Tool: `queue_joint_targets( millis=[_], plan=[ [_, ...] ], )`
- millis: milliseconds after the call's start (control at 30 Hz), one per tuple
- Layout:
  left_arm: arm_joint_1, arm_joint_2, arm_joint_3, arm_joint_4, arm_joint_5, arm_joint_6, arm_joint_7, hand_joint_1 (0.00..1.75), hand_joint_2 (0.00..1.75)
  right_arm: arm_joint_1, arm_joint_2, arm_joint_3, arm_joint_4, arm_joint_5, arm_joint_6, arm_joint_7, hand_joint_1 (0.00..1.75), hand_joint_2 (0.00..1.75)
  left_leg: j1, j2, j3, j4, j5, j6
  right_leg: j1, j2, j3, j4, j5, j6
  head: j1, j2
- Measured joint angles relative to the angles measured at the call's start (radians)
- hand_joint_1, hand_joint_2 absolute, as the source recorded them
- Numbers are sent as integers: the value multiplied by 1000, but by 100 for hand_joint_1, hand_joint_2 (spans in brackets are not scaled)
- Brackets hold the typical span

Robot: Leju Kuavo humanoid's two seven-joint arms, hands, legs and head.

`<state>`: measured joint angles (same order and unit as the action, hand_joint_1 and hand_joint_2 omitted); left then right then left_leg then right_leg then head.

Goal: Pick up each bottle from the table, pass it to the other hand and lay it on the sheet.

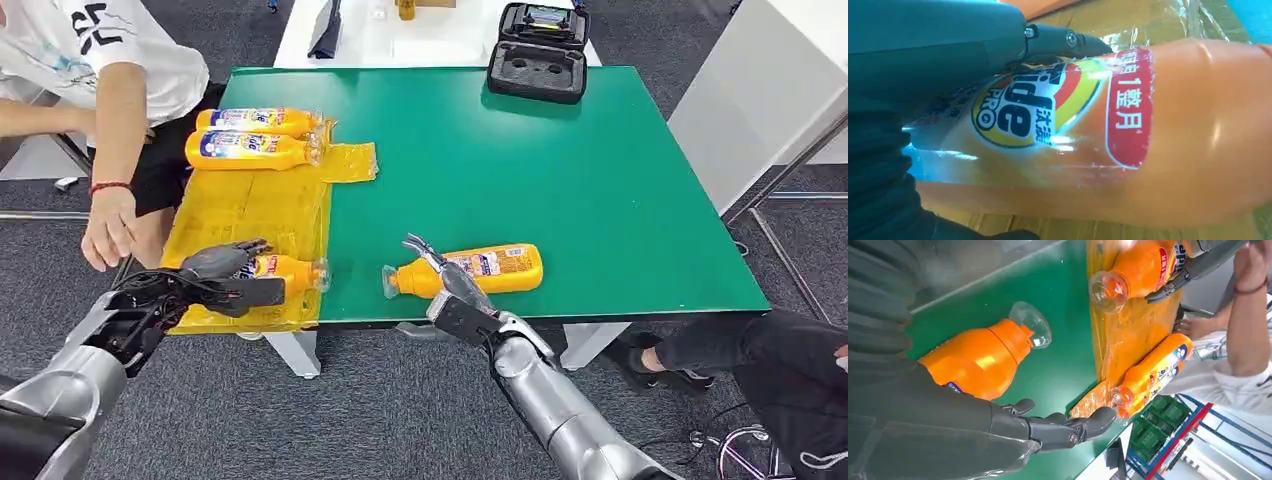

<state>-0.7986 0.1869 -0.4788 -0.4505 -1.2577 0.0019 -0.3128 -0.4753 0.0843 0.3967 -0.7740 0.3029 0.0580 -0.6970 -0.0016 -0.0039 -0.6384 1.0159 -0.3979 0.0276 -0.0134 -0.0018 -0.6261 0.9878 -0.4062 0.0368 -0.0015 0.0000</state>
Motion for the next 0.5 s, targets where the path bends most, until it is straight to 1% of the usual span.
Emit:
queue_joint_targets(
  millis=[167, 200, 333, 500],
  plan=[
    [0, 2, 0, 0, 0, -3, -1, 0, 175, 2, 0, -1, 0, 0, 0, 0, 0, 175, 0, 0, 0, 0, 0, 0, 0, 0, 0, 0, 0, 0, 0, 0],
    [0, 2, 0, 0, 0, -3, -1, 0, 0, 2, 0, -1, 0, 0, 0, 0, 0, 175, 0, 0, 0, 0, 0, 0, 0, 0, 0, 0, 0, 0, 0, 0],
    [-1, 2, 0, 0, 8, -11, -13, 0, 0, 4, 0, -2, 0, 0, 0, 0, 0, 175, 0, 0, 0, 0, 0, 0, 0, 0, 0, 0, 0, 0, 0, 0],
    [-3, 17, -2, -23, 61, -68, -80, 0, 0, 22, -1, -8, -9, 7, -2, 10, 0, 175, 0, 0, 0, 0, 0, 0, 0, 0, 0, 0, 0, 0, 0, 0]
  ],
)
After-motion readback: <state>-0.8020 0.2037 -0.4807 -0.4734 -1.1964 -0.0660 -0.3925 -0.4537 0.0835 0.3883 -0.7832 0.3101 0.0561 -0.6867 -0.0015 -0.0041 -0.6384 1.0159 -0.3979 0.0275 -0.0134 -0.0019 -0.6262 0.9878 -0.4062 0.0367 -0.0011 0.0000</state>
